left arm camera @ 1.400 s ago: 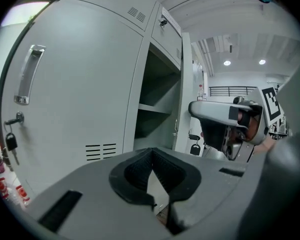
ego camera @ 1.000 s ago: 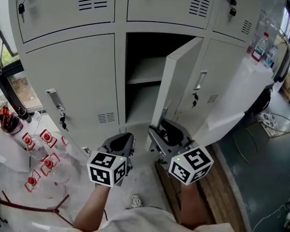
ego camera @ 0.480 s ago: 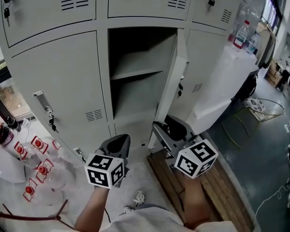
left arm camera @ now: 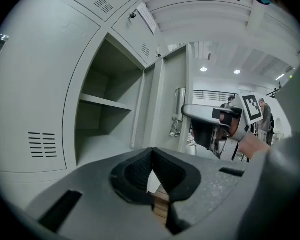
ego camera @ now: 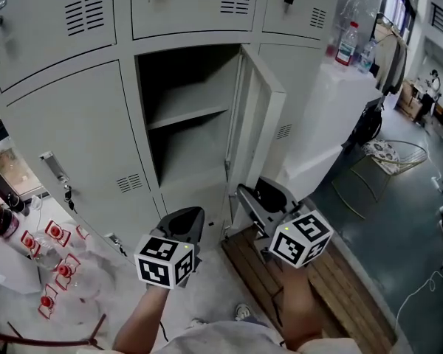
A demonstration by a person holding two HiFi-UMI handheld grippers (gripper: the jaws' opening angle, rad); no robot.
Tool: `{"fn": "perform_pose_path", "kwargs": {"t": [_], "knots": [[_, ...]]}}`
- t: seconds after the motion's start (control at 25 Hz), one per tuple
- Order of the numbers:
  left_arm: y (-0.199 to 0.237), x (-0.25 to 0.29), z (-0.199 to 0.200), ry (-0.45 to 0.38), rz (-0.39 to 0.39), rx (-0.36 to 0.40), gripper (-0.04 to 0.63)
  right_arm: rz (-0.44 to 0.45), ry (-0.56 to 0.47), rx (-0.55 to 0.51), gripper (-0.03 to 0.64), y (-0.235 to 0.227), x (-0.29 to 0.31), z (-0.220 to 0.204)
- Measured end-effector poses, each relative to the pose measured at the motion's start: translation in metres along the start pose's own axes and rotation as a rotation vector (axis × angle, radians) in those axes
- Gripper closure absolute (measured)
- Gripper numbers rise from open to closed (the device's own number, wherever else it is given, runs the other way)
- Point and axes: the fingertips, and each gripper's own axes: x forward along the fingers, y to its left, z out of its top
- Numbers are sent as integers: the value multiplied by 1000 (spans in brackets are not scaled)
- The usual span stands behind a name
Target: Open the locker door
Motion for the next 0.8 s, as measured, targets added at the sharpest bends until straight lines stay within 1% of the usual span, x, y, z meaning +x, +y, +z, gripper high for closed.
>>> {"fn": "perform_pose_path", "kwargs": {"t": [0.32, 0.52, 0.8], "knots": [[-41, 30, 2, 17, -11, 30, 589, 18, 0, 15, 469, -30, -26, 2], [-51, 44, 7, 12, 19, 30, 589, 24, 1, 11, 474, -49, -38, 5], [-75, 68, 10, 7, 30, 30, 589, 31, 5, 5, 489, -78, -53, 9]]}}
